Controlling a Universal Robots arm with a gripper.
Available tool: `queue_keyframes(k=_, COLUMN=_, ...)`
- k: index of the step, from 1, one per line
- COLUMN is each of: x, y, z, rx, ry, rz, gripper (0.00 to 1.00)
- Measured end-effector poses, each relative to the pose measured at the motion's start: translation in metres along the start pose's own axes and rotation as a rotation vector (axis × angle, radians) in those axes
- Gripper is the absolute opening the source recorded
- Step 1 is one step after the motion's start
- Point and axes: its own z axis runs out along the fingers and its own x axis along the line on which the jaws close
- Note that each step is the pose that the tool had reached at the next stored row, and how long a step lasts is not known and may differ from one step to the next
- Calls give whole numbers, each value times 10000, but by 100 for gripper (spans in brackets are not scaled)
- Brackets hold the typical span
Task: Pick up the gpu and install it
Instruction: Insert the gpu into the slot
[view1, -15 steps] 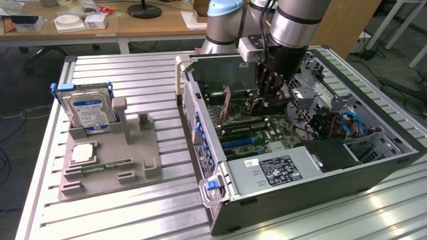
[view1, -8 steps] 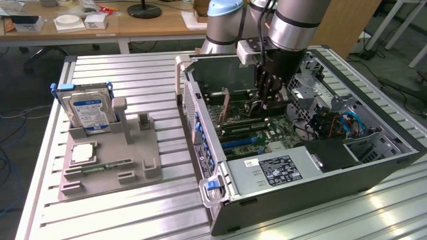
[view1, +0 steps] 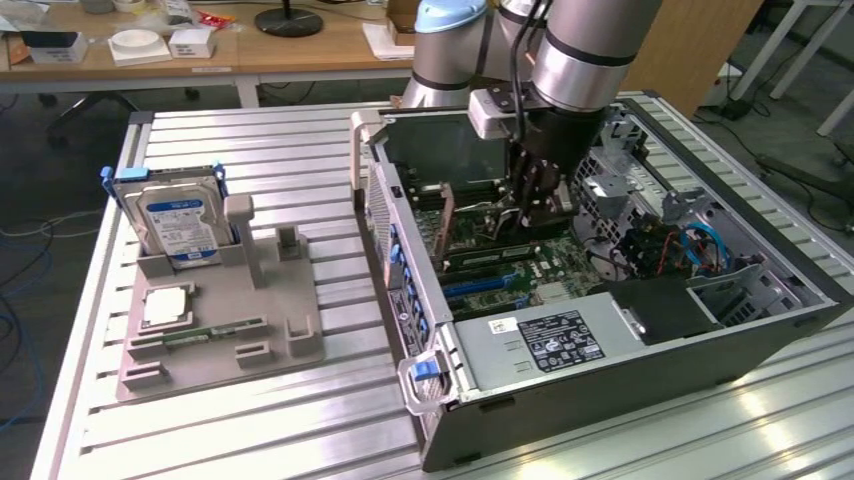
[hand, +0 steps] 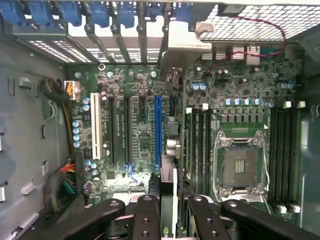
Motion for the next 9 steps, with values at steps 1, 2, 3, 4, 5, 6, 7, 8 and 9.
queue_keyframes(k=1, x=14, y=2, z=4, rx=0, ry=0, rz=1, gripper=26)
queue_keyframes(k=2, x=27, y=6, z=9, rx=0, ry=0, rz=1, gripper=26)
queue_keyframes(k=3, x=35, y=11, z=15, rx=1, ry=-1, rz=3, gripper=26)
queue_keyframes(k=4, x=38, y=20, z=25, rx=2, ry=-3, rz=2, gripper=26)
queue_keyframes(k=5, x=40, y=36, z=36, rx=2, ry=-2, rz=2, gripper=26)
queue_keyframes(k=6, x=42, y=56, z=49, rx=1, ry=-1, rz=1, gripper=26)
queue_keyframes(k=7, x=43, y=74, z=63, rx=1, ry=0, rz=3, gripper=26)
queue_keyframes(k=8, x=44, y=87, z=78, rx=1, ry=0, rz=4, gripper=26)
queue_keyframes(k=9, x=45, y=92, z=91, rx=1, ry=0, rz=5, gripper=26)
